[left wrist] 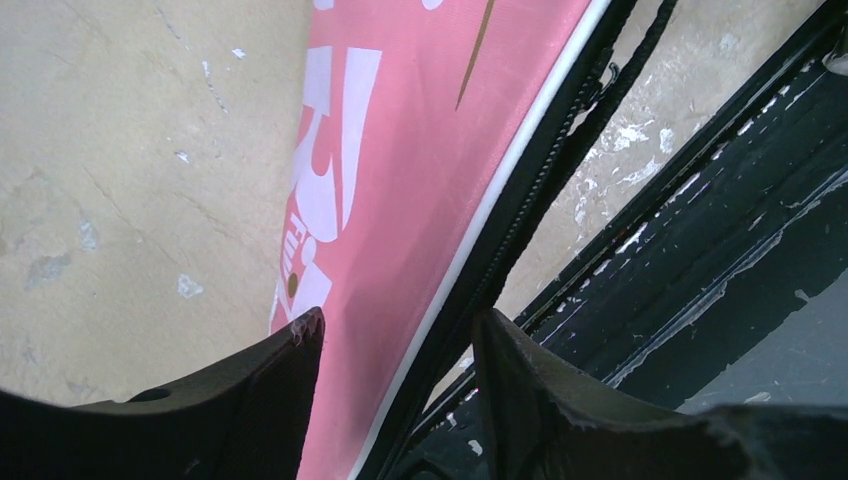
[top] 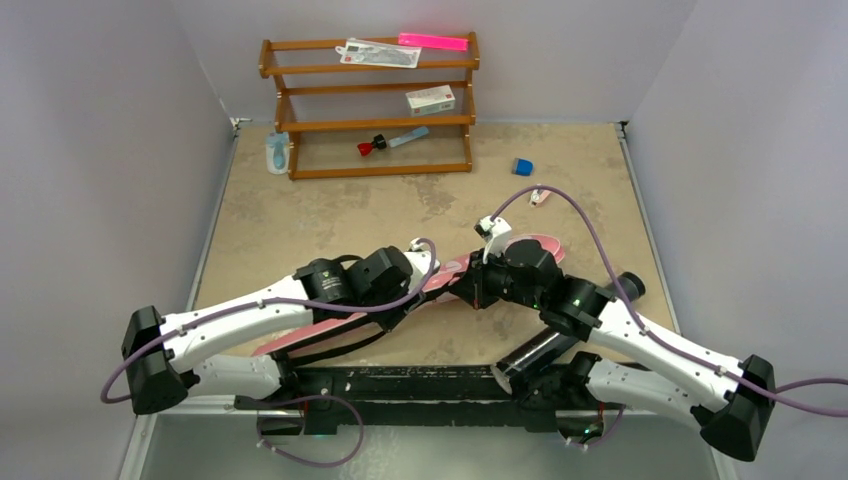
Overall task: Pack up the badminton gear
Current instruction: Zip the racket bag at the center of the board.
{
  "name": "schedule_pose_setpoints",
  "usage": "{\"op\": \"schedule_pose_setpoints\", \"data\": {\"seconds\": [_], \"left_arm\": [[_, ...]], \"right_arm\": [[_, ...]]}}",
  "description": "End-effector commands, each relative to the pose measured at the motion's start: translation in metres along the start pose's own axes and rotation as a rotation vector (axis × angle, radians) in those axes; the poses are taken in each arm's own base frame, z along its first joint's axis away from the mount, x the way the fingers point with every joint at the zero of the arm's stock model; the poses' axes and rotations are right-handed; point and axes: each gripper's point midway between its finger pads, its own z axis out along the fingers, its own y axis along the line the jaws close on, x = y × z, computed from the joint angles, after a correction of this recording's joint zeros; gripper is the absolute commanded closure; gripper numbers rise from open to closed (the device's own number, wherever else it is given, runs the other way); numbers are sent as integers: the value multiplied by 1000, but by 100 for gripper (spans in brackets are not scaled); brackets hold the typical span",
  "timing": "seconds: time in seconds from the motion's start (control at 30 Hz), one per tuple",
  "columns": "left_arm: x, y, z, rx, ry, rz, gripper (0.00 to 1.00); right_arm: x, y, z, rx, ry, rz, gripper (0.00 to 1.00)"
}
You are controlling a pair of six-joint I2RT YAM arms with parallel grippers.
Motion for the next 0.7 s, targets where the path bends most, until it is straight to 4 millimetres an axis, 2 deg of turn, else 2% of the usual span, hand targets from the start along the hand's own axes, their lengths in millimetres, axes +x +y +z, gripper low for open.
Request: {"op": "schedule_pose_setpoints", "data": {"seconds": [0.0,0.07,0.2,0.23,0.3,0.37,0.4,0.53,0.6,0.67], "left_arm": [[-8,-6,3,29,-3,38,46],[-9,2,8,-16,-7,40,58],[-20,15,4,-95,-40,39,97],[-24,18,1,-105,-61,32,100],[-33,21,-4,-119,-106,13,100],[-40,24,-8,-128,-136,-6,100],[-41,25,-8,-133,-140,-12,100],[-42,24,-4,-138,-130,-12,100],[-42,24,-3,-137,-125,-11,100],[-43,22,-3,-128,-126,-8,100]], "right_arm": [[-28,9,-6,-8,-81,-26,100],[-28,9,-6,-12,-81,-28,100],[-27,11,-11,-26,-83,-32,100],[-27,12,-13,-31,-82,-32,100],[-25,18,-21,-64,-76,-39,89],[-19,34,-31,-160,-53,-60,70],[-17,42,-36,-202,-43,-70,64],[-26,57,-57,-259,-60,-83,60],[-33,54,-61,-226,-91,-82,48],[-39,41,-60,-142,-105,-68,38]]}}
